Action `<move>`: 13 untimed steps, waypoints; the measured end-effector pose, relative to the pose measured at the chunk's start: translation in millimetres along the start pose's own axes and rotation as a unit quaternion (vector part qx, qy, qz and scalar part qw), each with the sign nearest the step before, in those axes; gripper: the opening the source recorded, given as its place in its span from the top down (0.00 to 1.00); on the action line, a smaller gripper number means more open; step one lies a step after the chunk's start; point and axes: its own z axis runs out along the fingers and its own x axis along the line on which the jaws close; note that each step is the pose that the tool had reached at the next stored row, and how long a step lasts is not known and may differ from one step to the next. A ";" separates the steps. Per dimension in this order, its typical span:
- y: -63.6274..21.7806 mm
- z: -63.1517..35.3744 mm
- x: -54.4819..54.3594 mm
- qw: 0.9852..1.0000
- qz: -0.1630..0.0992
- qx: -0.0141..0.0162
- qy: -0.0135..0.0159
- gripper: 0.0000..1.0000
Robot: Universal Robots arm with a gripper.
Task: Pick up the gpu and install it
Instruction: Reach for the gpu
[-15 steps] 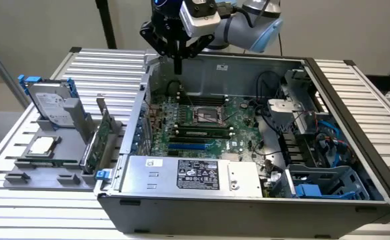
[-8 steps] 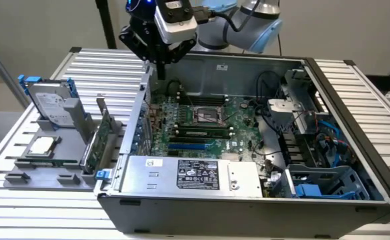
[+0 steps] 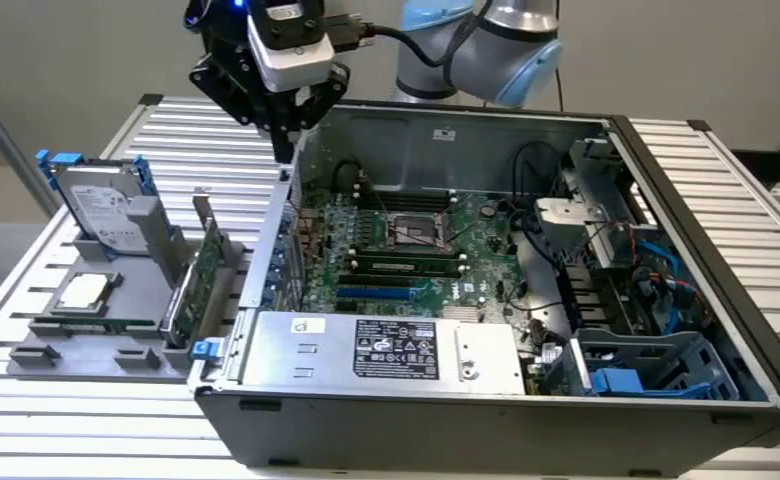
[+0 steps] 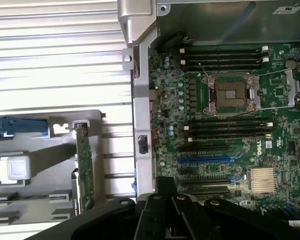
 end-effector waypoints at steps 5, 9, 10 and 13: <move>-4.3 1.0 22.6 1.000 0.000 0.000 0.000 1.00; -7.4 3.5 40.7 1.000 0.000 0.000 0.000 1.00; -8.1 4.4 45.2 1.000 0.000 0.000 0.000 1.00; -10.3 7.1 59.0 1.000 0.000 0.000 0.000 1.00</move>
